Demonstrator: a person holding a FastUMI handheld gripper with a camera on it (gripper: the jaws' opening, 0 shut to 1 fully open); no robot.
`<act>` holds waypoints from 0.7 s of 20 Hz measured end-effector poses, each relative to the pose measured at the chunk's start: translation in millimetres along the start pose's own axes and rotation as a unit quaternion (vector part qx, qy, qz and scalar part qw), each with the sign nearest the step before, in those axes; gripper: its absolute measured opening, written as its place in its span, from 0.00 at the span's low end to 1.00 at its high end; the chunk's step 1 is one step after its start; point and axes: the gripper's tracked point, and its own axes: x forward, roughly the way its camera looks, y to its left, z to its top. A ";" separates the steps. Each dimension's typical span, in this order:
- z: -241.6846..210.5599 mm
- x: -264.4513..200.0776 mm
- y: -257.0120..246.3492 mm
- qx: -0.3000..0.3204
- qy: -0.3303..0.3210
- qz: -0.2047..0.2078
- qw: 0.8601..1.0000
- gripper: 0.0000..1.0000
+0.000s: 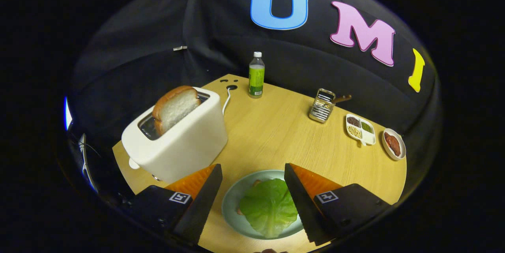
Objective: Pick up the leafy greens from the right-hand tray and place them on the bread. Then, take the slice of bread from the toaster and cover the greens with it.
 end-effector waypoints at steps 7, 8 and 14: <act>72.1 -9.3 60.7 -0.001 -0.069 0.055 0.996 0.98; 79.1 -8.7 68.0 -0.005 -0.076 0.060 0.995 0.99; 81.0 18.1 99.7 -0.007 -0.064 0.074 0.995 0.98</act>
